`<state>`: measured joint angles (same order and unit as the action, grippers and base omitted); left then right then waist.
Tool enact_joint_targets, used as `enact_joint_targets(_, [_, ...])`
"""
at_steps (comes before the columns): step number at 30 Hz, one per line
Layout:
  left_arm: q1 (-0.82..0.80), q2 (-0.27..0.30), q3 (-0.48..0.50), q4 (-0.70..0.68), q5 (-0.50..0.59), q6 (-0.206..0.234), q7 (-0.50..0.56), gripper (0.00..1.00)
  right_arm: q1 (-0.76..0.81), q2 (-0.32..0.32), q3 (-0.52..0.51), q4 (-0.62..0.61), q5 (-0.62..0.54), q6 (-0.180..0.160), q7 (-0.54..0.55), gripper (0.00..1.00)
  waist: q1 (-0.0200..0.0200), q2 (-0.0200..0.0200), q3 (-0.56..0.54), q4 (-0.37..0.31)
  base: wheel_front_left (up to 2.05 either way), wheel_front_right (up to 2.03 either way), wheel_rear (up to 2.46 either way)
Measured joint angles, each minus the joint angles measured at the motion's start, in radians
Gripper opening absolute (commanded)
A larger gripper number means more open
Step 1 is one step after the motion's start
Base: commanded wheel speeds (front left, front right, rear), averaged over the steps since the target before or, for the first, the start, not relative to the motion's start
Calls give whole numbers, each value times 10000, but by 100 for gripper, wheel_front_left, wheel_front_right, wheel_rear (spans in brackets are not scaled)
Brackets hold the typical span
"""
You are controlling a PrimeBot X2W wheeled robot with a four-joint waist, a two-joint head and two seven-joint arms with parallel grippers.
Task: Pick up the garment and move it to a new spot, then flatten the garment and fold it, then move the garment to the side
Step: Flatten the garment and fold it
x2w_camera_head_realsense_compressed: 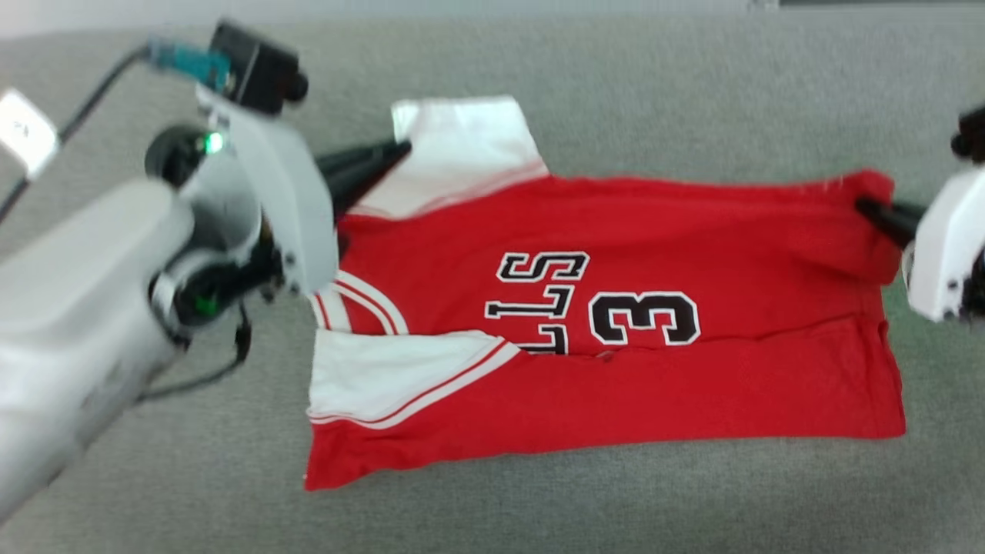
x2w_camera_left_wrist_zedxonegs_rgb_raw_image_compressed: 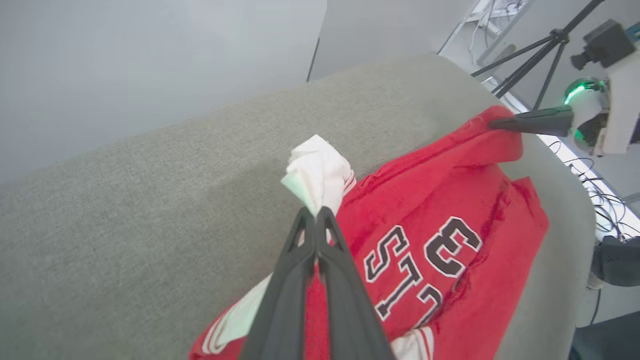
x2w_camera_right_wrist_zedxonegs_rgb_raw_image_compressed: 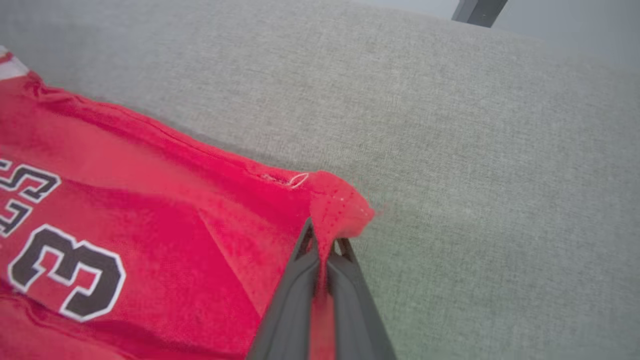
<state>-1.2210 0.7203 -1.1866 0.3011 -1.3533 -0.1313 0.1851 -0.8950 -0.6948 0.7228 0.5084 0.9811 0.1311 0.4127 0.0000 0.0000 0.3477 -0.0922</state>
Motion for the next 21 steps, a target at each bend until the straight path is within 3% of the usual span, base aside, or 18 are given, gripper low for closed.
enact_joint_targets(11, [2708, 2205, -424, -3047, -186, 109, -1969, 0, 2542, -1513, -255, -2130, 408, 0, -249, 0, 0, 0, -1323, 568, 0, 0, 0])
enact_joint_targets(15, [3482, 2497, -523, -3793, -167, 462, -2458, 0, 3333, -1848, -759, -2587, 424, 0, -146, 0, 0, 0, -1465, 747, 0, 0, 0])
enact_joint_targets(21, [4160, 2499, -625, -4134, -161, 727, -2840, 0, 4363, -1981, -1551, -2920, 341, 0, 109, 0, 0, 0, -1407, 877, 0, 0, 0])
